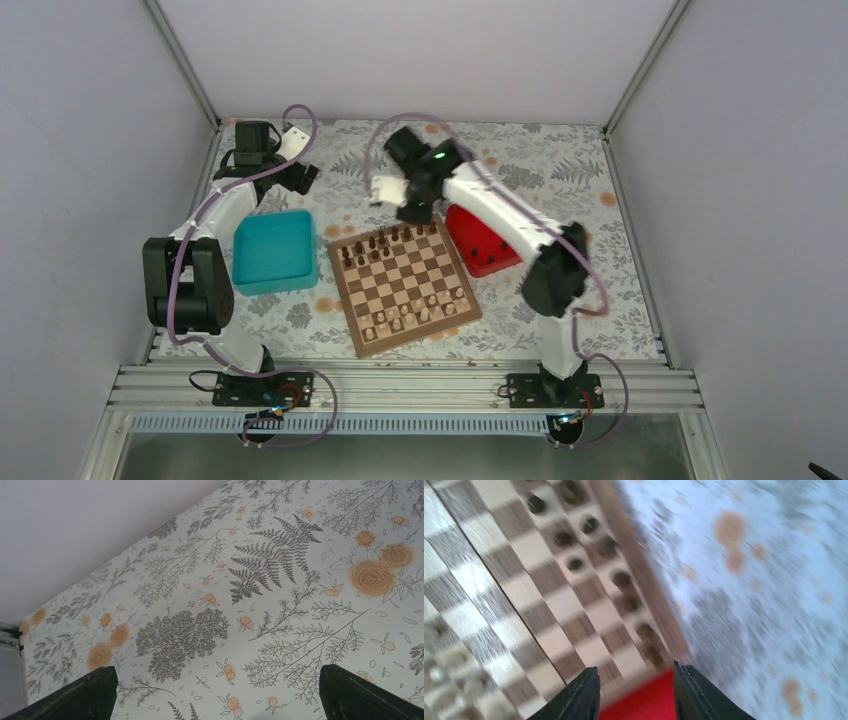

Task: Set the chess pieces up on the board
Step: Pick up the chess piece from the storage box, then place the chess piece on the chessboard, then pick up the chess piece from the storage box.

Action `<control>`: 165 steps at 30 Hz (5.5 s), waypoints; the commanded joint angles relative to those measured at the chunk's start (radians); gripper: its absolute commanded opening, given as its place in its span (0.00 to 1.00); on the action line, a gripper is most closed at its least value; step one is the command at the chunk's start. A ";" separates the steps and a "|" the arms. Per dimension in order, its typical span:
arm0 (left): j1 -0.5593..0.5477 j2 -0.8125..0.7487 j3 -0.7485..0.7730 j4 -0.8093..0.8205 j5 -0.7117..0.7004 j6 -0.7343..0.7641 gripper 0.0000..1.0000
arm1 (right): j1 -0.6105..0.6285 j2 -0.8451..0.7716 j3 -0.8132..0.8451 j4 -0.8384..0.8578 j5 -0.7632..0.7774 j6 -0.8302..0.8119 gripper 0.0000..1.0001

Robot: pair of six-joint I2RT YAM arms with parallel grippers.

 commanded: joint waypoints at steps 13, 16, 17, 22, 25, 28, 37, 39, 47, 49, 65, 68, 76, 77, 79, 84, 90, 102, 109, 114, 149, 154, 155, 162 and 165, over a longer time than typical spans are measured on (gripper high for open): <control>-0.005 -0.015 0.007 0.006 -0.001 -0.018 1.00 | -0.507 -0.317 -0.550 0.152 0.023 0.001 0.43; -0.005 -0.020 0.006 0.005 -0.003 -0.018 1.00 | -0.540 -0.285 -0.588 0.182 0.039 0.005 0.42; -0.004 -0.022 0.004 0.006 -0.003 -0.018 1.00 | -0.548 -0.273 -0.599 0.189 0.038 0.007 0.42; -0.004 -0.027 0.005 0.003 0.000 -0.019 1.00 | -0.571 -0.218 -0.627 0.193 -0.001 0.011 0.39; -0.005 -0.030 0.003 0.006 0.003 -0.019 1.00 | -0.573 -0.207 -0.647 0.212 -0.014 0.011 0.39; -0.004 -0.030 0.003 0.004 0.009 -0.019 1.00 | -0.575 -0.194 -0.660 0.225 -0.026 0.014 0.38; -0.005 -0.031 0.001 0.004 0.009 -0.019 1.00 | -0.593 -0.143 -0.675 0.247 -0.044 0.008 0.36; -0.004 -0.032 0.001 0.003 0.009 -0.018 1.00 | -0.595 -0.128 -0.677 0.250 -0.042 0.010 0.36; -0.004 -0.029 0.003 0.002 0.014 -0.017 1.00 | -0.597 -0.132 -0.656 0.247 -0.040 0.016 0.15; -0.004 -0.029 0.003 0.002 0.015 -0.017 1.00 | -0.596 -0.151 -0.640 0.232 -0.039 0.017 0.11; -0.004 -0.040 -0.001 0.009 0.029 -0.017 1.00 | -0.209 -0.211 -0.247 -0.023 0.044 0.078 0.09; -0.004 -0.042 -0.002 0.009 0.032 -0.018 1.00 | -0.123 -0.157 -0.166 -0.049 0.038 0.080 0.09; -0.004 -0.045 -0.004 0.011 0.037 -0.018 1.00 | -0.021 -0.005 -0.103 -0.017 0.002 0.047 0.09; -0.004 -0.046 -0.004 0.011 0.038 -0.018 1.00 | -0.018 0.011 -0.100 -0.010 -0.001 0.043 0.10; -0.003 -0.045 -0.004 0.012 0.037 -0.018 1.00 | -0.012 0.047 -0.091 -0.004 -0.014 0.034 0.10; -0.004 -0.042 -0.006 0.014 0.037 -0.018 1.00 | 0.000 0.106 -0.060 0.009 -0.027 0.021 0.10; -0.004 -0.042 -0.008 0.016 0.038 -0.018 1.00 | 0.011 0.151 -0.031 0.013 -0.056 0.010 0.10; -0.004 -0.044 -0.018 0.019 0.041 -0.019 1.00 | 0.015 0.205 -0.022 0.030 -0.062 -0.006 0.10; -0.004 -0.045 -0.021 0.020 0.041 -0.021 1.00 | 0.014 0.226 -0.021 0.045 -0.052 -0.008 0.11; -0.005 -0.046 -0.022 0.022 0.041 -0.018 1.00 | 0.012 0.239 -0.022 0.042 -0.041 -0.007 0.12; -0.005 -0.009 -0.007 0.006 0.041 -0.016 1.00 | -0.303 -0.314 -0.378 0.005 -0.011 0.005 0.39; -0.003 0.015 0.007 -0.005 0.035 -0.018 1.00 | -0.375 -0.289 -0.525 0.091 -0.031 -0.024 0.38; -0.004 0.020 0.010 -0.005 0.032 -0.017 1.00 | -0.381 -0.276 -0.533 0.099 -0.040 -0.025 0.37; -0.004 0.038 0.011 -0.006 0.001 -0.014 1.00 | -0.382 -0.224 -0.561 0.131 -0.082 -0.046 0.37; -0.005 0.043 0.012 -0.007 -0.006 -0.012 1.00 | -0.383 -0.216 -0.577 0.141 -0.082 -0.053 0.37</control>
